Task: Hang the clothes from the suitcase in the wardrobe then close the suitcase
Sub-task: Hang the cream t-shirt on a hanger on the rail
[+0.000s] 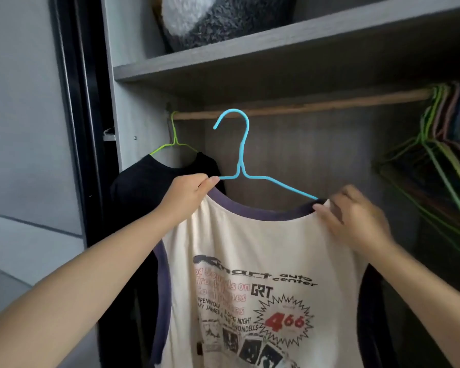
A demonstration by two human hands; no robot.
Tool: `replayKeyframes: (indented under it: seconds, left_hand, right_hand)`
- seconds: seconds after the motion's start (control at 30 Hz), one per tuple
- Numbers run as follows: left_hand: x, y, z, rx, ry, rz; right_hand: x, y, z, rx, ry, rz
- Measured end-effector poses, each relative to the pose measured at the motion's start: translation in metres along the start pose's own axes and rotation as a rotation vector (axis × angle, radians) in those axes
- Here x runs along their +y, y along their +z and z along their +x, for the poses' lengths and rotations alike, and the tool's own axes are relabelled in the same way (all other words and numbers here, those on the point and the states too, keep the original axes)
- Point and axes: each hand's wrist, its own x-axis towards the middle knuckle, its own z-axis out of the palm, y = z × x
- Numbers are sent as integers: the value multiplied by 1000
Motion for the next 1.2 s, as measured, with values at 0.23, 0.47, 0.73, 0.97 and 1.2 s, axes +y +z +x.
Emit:
replayKeyframes:
  seconds: [0.23, 0.47, 0.73, 0.97, 1.2]
  left_hand:
    - [-4, 0, 1, -5, -16, 37]
    - [-37, -7, -14, -28, 190, 338]
    - [-103, 5, -34, 203, 209, 301]
    - [-72, 20, 1, 377, -91, 265]
    - [25, 49, 28, -375, -726, -800]
  right_hand:
    - [-16, 15, -9, -124, -89, -188]
    - [4, 5, 7, -431, -102, 370]
    - [3, -11, -1, -493, -47, 405]
    - [-14, -5, 9, -404, 158, 447]
    - [-46, 5, 5, -468, 181, 386]
